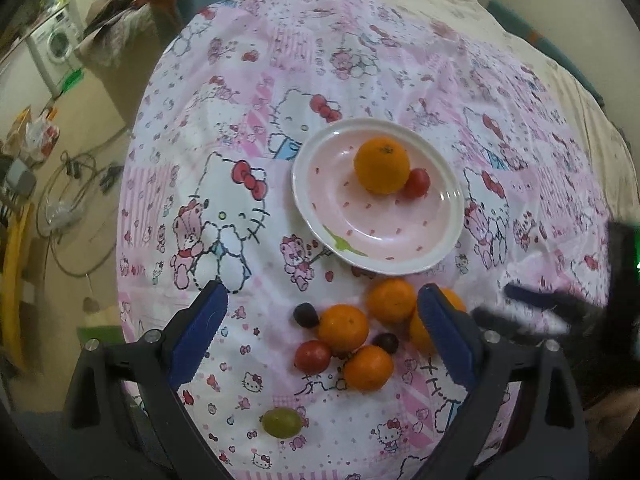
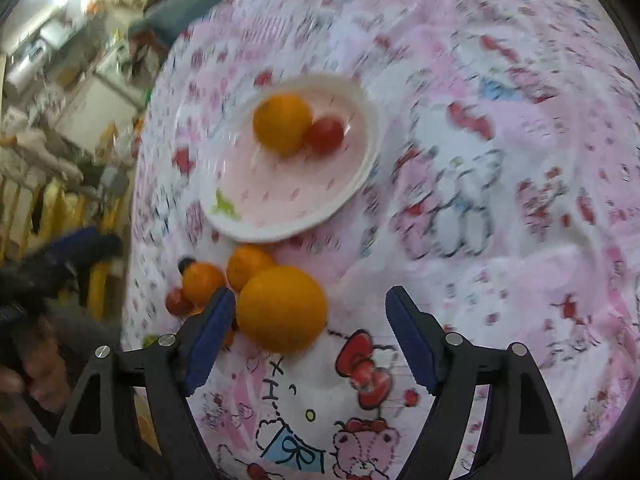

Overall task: Organize fruits
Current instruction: 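Withdraw the left gripper from the plate, then close the right gripper around another large orange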

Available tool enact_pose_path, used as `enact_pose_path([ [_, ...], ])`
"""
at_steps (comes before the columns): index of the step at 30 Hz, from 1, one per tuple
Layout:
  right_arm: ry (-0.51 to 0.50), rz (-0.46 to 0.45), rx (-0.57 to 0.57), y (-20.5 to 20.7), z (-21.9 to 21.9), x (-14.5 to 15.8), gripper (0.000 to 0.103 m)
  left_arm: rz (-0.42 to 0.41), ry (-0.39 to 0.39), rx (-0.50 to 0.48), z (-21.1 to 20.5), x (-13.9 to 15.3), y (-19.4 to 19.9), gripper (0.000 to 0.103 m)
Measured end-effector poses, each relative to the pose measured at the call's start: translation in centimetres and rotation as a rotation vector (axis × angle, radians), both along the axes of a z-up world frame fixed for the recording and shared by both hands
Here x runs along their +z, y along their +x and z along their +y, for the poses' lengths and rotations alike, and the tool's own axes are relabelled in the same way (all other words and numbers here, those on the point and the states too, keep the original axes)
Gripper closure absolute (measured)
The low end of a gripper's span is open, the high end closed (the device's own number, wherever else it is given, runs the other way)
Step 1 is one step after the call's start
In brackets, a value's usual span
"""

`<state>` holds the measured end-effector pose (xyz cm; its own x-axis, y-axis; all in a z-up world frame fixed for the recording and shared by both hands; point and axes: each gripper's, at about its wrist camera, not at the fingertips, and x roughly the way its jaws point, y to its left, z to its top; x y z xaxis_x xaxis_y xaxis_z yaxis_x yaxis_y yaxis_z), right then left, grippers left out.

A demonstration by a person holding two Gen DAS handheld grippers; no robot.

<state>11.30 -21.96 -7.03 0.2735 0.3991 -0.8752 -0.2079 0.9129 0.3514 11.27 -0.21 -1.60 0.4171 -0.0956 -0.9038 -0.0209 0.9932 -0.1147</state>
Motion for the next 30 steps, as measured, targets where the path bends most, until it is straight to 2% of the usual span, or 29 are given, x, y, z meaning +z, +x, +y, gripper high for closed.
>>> enact_pose_path([
  [7, -0.057, 0.065, 0.104, 0.5, 4.0, -3.3, 0.023, 0.018, -0.064, 0.062, 1.7, -0.1, 0.4, 0.009],
  [13, -0.121, 0.061, 0.154, 0.8, 6.2, -4.7, 0.022, 0.018, -0.083, 0.074, 2.2, -0.1, 0.5, 0.009],
  [15, -0.134, 0.052, 0.150, 1.1, 6.4, -4.7, 0.027, 0.021, -0.089, 0.080, 2.4, -0.1, 0.6, 0.009],
  [17, -0.160, 0.048, 0.147, 1.3, 6.2, -4.9, 0.037, 0.026, -0.097, 0.088, 2.5, -0.1, 0.7, 0.009],
  [26, -0.117, 0.035, 0.163, 0.9, 5.5, -4.4, 0.040, 0.027, -0.097, 0.090, 2.5, -0.2, 0.7, 0.009],
  [30, -0.090, 0.035, 0.150, 0.4, 4.5, -4.1, 0.040, 0.038, -0.069, 0.091, 2.5, -0.5, 0.7, 0.009],
])
